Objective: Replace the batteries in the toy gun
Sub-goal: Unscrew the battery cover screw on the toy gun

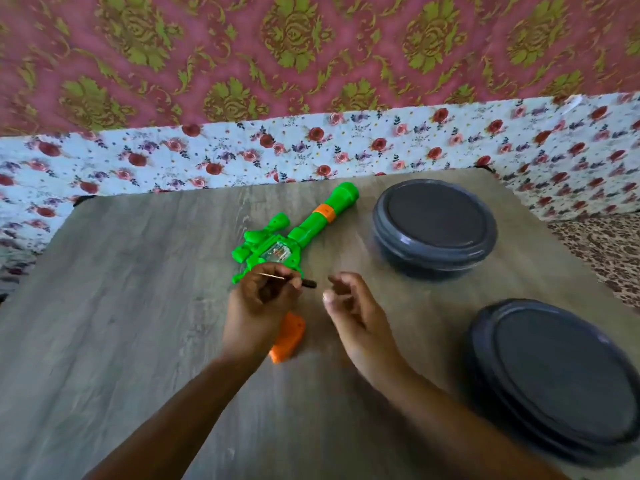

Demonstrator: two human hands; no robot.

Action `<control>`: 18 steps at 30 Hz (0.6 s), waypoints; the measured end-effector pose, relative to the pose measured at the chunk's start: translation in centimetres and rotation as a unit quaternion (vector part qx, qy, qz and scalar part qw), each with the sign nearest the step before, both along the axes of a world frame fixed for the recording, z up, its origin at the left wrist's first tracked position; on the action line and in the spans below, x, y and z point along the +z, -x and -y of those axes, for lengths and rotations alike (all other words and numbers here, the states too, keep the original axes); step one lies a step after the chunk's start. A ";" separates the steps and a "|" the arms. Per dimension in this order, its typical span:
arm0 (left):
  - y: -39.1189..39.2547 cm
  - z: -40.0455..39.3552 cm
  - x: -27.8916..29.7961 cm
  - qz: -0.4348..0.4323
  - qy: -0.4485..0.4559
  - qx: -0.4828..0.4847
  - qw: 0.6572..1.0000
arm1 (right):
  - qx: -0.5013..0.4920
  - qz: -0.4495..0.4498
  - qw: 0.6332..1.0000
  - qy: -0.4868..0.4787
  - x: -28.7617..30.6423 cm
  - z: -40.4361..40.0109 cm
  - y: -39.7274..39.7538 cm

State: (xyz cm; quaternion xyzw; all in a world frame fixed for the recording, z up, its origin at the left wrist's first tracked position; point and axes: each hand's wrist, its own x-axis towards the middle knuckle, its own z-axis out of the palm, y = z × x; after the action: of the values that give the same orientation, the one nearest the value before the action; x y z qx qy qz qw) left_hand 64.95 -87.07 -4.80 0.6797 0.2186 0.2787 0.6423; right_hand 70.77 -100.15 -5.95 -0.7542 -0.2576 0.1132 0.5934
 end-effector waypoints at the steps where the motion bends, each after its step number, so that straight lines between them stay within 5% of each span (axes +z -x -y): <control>1: -0.1 -0.5 -0.7 0.017 0.000 0.008 1.000 | -0.002 -0.013 1.000 -0.025 -0.6 -0.9 -0.4; 7: -0.2 -1.1 -2.2 0.131 -0.022 -0.010 0.991 | -0.023 -0.004 0.996 -0.081 -3.5 -2.6 -1.2; 18: 1.2 0.8 -2.9 0.127 -0.178 -0.007 0.976 | 0.061 -0.099 0.988 -0.103 -1.6 -1.3 -0.7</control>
State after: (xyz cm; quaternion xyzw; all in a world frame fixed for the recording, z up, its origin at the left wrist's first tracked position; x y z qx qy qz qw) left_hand 63.71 -87.85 -7.69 0.7440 0.0770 0.3925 0.5353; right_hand 71.43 -98.82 -7.54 -0.6569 -0.2533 0.1964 0.6825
